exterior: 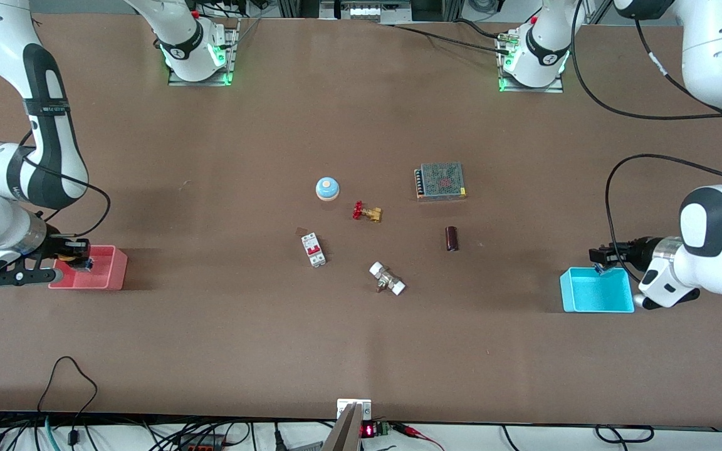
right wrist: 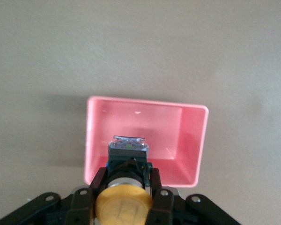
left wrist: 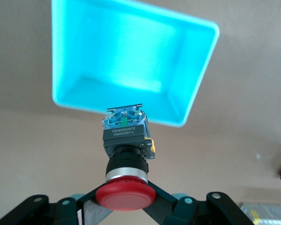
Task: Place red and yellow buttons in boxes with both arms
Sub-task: 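Carry yellow button to pink box while the left gripper carries red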
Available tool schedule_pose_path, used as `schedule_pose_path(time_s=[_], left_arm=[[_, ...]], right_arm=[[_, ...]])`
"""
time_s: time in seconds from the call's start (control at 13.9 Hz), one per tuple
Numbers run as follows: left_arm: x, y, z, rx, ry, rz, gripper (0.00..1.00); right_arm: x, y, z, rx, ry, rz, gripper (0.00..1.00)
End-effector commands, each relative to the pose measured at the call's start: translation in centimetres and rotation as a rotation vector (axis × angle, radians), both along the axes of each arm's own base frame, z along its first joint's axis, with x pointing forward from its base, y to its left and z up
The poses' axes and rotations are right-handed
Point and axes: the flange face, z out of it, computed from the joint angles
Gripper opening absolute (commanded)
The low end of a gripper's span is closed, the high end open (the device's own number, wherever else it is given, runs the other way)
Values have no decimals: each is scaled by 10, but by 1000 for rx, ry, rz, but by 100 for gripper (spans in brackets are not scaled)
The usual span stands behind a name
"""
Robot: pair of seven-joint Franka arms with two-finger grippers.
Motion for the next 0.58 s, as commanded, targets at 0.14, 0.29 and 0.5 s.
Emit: schedule_pose_path(time_s=[0.14, 0.29, 0.5], left_arm=[[20, 22, -27, 19, -56, -55, 26], [21, 16, -42, 18, -44, -61, 26], [22, 12, -48, 20, -45, -67, 26]], right_arm=[[15, -8, 7, -5, 121, -5, 4], [17, -11, 2, -6, 135, -11, 4], [31, -15, -10, -10, 130, 5, 4]])
